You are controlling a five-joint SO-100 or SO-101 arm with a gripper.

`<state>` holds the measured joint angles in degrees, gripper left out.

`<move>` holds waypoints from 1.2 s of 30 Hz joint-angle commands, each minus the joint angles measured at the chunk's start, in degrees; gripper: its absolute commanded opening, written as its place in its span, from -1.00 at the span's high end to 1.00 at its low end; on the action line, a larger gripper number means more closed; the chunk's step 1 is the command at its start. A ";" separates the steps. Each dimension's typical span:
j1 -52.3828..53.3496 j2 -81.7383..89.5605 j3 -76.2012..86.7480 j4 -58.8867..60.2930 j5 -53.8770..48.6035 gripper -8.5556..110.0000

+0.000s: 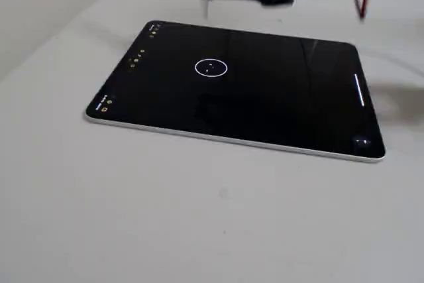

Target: Draw 2 dots in a circle representing the eyes of a stickman

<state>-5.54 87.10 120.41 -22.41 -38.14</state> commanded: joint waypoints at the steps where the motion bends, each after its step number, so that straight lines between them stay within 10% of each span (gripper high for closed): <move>1: 1.41 16.44 -9.40 26.89 18.19 0.86; 18: -4.13 74.00 8.88 74.09 28.74 0.86; 36: 1.58 103.36 36.04 89.21 31.90 0.86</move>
<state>-6.42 188.35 153.28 65.21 -9.49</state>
